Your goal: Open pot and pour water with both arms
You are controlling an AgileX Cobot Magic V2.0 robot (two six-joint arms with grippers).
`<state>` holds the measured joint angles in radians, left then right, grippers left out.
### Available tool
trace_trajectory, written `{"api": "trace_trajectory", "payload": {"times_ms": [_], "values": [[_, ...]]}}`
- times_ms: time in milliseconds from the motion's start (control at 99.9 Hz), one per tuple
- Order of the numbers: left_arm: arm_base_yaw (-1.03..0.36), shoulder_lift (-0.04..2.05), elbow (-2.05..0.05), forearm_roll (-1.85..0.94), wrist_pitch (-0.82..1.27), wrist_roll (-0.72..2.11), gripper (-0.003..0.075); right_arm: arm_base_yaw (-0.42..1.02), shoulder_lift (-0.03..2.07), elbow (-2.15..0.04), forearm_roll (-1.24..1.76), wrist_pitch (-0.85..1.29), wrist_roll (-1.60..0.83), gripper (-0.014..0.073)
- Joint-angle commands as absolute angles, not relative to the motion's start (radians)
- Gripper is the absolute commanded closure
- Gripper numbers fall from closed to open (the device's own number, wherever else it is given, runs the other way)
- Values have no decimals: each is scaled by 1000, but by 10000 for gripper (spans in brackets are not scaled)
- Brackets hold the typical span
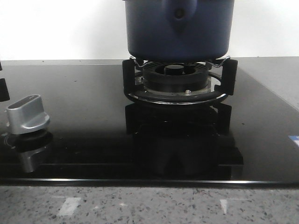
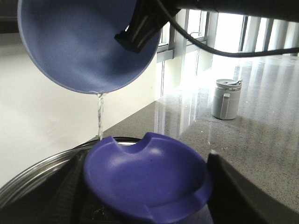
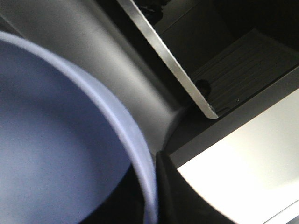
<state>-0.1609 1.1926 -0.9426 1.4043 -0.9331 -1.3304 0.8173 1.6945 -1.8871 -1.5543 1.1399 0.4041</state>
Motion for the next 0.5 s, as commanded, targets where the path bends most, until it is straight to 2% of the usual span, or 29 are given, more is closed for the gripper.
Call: {"api": "trace_trajectory", "payload": {"times_ms": [0, 150, 490], "values": [[-158, 1165, -973, 1289, -956, -1334, 406, 819, 1651, -1921, -1663, 1135, 412, 641], [-158, 1165, -973, 1289, -957, -1334, 406, 819, 1651, -1921, -1604, 1159, 412, 641], [-158, 1165, -973, 1289, -960, -1334, 406, 739, 1634, -1921, -1168, 1267, 412, 641]]}}
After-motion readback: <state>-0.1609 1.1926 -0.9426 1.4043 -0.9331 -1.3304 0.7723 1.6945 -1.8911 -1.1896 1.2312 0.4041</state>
